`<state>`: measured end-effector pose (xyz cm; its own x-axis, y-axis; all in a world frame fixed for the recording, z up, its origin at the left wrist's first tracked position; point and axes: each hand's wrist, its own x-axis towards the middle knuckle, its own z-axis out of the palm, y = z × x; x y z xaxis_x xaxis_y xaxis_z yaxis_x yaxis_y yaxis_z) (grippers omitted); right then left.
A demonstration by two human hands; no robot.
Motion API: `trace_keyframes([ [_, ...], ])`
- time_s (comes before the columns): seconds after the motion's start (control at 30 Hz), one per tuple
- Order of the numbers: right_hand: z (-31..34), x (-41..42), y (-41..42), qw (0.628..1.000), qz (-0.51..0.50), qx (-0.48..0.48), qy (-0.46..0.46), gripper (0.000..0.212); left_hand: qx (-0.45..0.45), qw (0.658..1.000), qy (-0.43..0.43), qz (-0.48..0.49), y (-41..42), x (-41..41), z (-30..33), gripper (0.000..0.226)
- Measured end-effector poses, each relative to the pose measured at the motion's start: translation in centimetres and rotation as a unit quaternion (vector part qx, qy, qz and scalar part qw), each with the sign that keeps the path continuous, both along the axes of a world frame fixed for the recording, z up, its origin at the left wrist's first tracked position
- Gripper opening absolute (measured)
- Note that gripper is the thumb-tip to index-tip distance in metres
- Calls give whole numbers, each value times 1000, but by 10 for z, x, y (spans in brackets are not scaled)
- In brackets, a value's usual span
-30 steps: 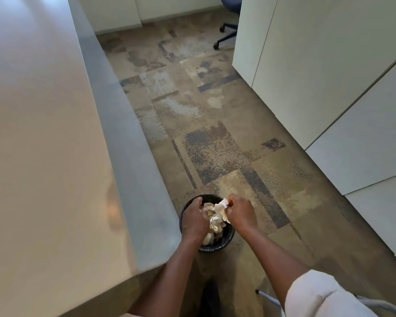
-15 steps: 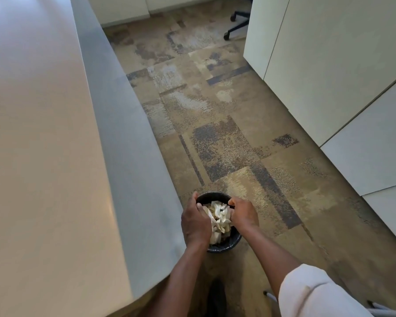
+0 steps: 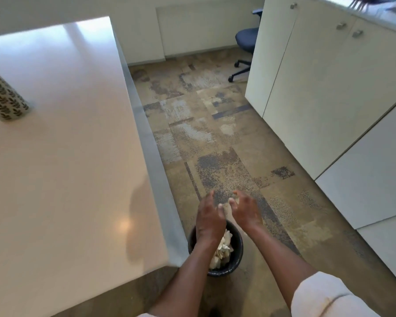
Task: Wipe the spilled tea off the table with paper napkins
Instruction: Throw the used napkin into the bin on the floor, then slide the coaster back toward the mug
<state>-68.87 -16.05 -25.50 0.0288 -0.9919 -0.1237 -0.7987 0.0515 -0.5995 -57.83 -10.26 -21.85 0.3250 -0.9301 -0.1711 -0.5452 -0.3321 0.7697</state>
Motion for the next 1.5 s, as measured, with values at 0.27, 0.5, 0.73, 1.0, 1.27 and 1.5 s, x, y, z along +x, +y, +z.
trace_keyframes([
  [0.27, 130, 8, -34, 992, 5, -122, -21, 35, -126, 991, 40, 20, -19, -8, 106, 50],
  [0.5, 216, 42, -49, 974, 42, -220, -45, 40, -233, 971, 20, 45, -36, 31, 194, 50],
  [0.73, 274, 115, -47, 954, 114, -274, -51, 40, -291, 952, -46, 86, -34, 120, 256, 48],
  [1.0, 311, 220, -20, 938, 178, -291, -65, 39, -308, 936, -107, 132, 7, 235, 285, 50],
  [1.27, 315, 348, 35, 926, 224, -288, -99, 39, -287, 933, -140, 168, 76, 368, 284, 53],
  [1.5, 299, 453, 90, 922, 273, -250, -114, 39, -249, 937, -166, 178, 138, 477, 266, 53],
])
